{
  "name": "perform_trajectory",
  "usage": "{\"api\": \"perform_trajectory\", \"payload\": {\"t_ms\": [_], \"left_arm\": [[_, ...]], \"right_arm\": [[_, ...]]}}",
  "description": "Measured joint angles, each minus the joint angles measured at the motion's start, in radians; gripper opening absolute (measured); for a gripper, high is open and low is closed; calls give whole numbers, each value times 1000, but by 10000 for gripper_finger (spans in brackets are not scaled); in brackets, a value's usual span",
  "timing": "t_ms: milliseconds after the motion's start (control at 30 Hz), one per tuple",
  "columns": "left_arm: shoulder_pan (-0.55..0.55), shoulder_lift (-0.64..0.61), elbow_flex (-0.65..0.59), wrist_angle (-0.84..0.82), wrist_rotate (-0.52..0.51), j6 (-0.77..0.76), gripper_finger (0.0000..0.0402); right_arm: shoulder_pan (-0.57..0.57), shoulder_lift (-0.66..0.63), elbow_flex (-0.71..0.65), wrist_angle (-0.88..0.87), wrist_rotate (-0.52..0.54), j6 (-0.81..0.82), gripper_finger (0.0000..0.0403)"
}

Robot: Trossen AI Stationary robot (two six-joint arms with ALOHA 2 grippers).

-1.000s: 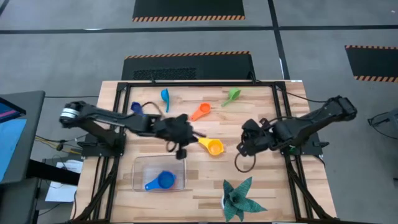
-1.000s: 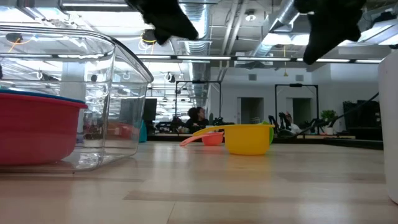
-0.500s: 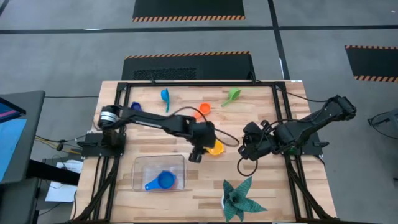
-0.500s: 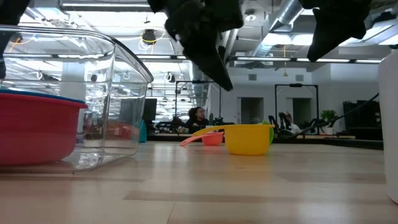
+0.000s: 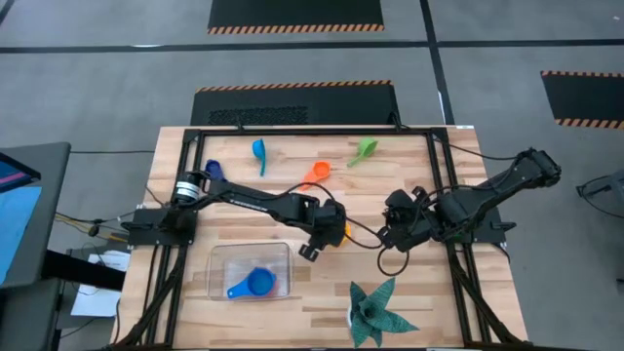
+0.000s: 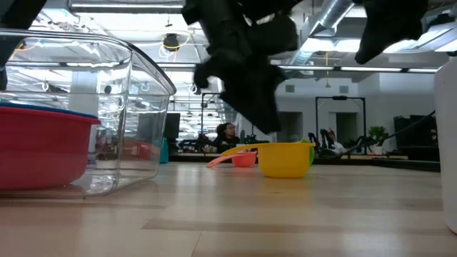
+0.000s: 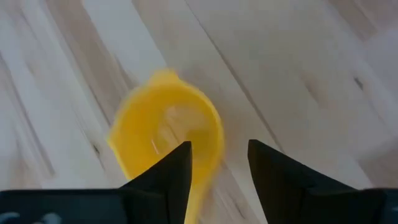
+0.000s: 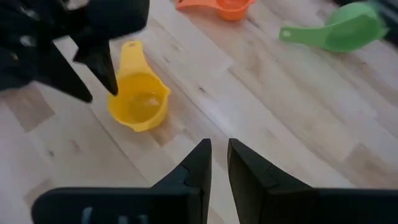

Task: Nest measuring cups in basket
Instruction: Stack the yellow measuring cup on top of the blue measuring cup in the transparent bin

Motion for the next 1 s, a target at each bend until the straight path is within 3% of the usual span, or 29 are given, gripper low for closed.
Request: {"api": "perform_trajectory", "payload": {"t_ms": [633,733,867,1000], "left_arm": [[11,99,0,16,-21,122,145],[11,106,-2,-13,-55,138,114],[11,99,12,-20,-120,137,19],[15,88,111,-147,-179,110,3]], "right_arm": [[92,-230,-1,-12,191,-11,77],[100,-238,-1,-13,202,-11,77],[99,-234,-1,-13,201,-11,77],[99,-213,-1,-11,205,-11,77]]}}
